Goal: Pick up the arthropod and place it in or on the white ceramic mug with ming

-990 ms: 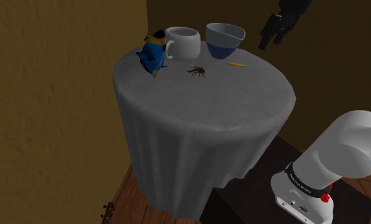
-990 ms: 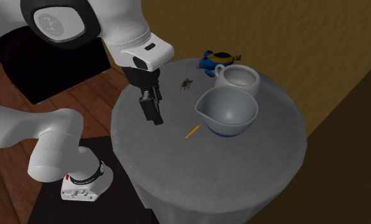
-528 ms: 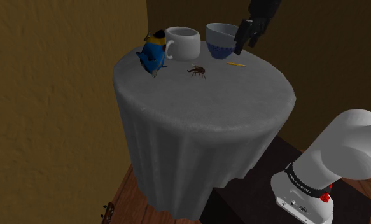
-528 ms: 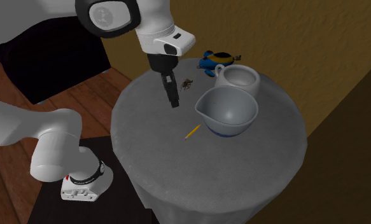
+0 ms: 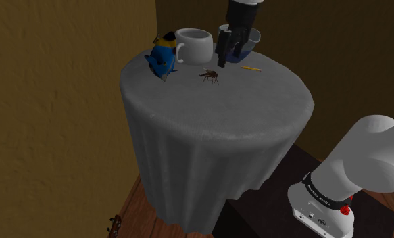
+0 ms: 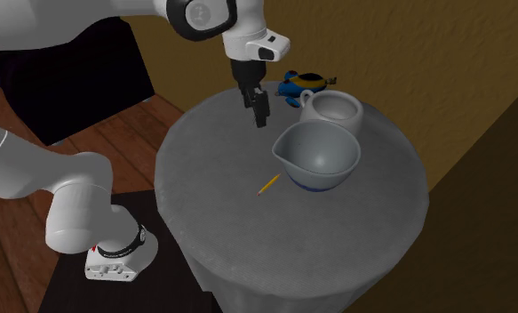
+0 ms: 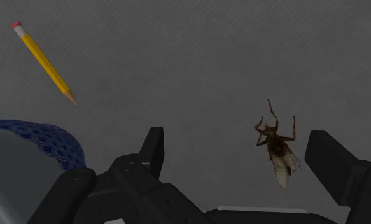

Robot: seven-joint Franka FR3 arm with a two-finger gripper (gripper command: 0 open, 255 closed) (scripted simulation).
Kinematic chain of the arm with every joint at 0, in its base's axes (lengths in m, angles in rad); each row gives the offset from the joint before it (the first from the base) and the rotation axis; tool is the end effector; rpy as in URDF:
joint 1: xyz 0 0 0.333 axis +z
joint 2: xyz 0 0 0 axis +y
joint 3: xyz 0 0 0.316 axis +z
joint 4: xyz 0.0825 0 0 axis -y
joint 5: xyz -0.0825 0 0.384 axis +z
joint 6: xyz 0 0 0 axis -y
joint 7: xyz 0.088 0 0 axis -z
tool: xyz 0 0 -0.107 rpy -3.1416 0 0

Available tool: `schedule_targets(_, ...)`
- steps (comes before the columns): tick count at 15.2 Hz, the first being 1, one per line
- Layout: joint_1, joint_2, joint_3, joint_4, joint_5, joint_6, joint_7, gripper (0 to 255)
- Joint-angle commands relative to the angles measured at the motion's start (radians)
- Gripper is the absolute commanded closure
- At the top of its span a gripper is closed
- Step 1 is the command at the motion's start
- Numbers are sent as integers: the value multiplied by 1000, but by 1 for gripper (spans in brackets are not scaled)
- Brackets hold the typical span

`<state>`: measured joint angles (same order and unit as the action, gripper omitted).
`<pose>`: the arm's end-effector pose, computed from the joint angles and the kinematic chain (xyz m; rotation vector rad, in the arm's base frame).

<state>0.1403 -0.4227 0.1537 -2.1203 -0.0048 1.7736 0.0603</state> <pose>0.4127 0.1351 0.5859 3.0653 0.3438 0.1265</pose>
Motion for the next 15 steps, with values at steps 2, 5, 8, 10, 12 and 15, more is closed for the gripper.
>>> schedule_targets(2,23,93,40,68,2,5,15,0)
schedule_targets(5,32,127,55,79,2,20,20,0)
schedule_targets(8,32,128,55,40,1,60,21,0)
schedule_targets(10,32,130,55,15,1,87,21,0)
schedule_targets(12,31,132,55,-4,0,108,21,0)
schedule_targets(15,31,133,55,-4,0,108,21,0)
